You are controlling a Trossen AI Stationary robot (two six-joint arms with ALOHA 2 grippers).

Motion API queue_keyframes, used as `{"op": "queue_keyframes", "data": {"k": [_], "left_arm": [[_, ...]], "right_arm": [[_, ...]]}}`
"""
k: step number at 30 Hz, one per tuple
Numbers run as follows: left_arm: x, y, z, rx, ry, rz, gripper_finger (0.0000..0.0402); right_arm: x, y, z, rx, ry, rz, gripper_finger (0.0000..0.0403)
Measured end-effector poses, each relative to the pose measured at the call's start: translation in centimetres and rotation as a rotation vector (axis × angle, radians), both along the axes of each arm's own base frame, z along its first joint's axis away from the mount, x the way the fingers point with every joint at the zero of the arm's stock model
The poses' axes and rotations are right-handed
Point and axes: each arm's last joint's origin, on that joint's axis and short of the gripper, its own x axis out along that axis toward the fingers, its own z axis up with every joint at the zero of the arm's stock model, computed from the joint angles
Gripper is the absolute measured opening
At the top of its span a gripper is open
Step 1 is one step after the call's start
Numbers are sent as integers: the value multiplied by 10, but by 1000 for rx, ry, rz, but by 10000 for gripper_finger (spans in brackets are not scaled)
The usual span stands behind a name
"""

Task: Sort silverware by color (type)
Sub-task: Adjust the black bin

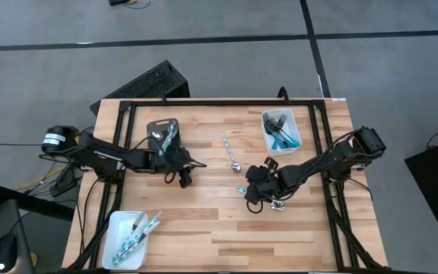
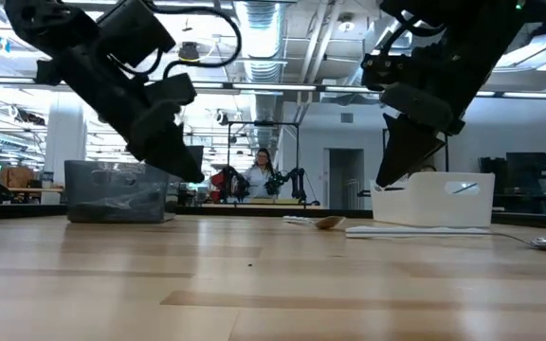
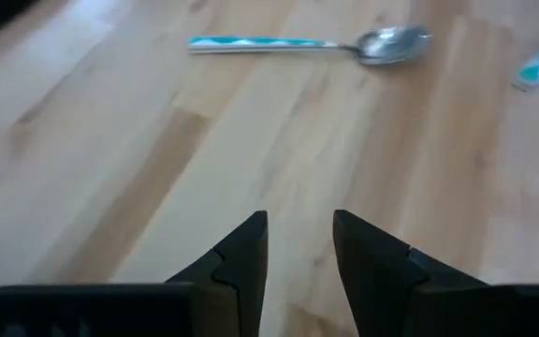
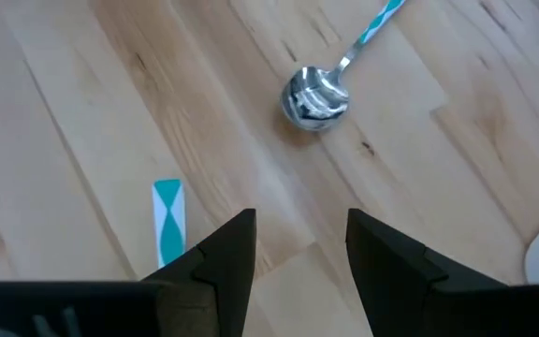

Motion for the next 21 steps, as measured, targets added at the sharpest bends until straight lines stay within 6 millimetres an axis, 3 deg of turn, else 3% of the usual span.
{"op": "queue_keyframes", "data": {"k": [5, 14, 21], "left_arm": [[-10, 18, -3, 116, 75, 193, 113], [-40, 55, 3, 127, 208, 441, 114], [-62, 64, 6, 90, 303, 551, 114]], "right_arm": [[2, -6, 0, -6, 4, -13, 189], [0, 0, 0, 2, -1, -5, 189], [-1, 3, 0, 2, 1, 4, 189]]}}
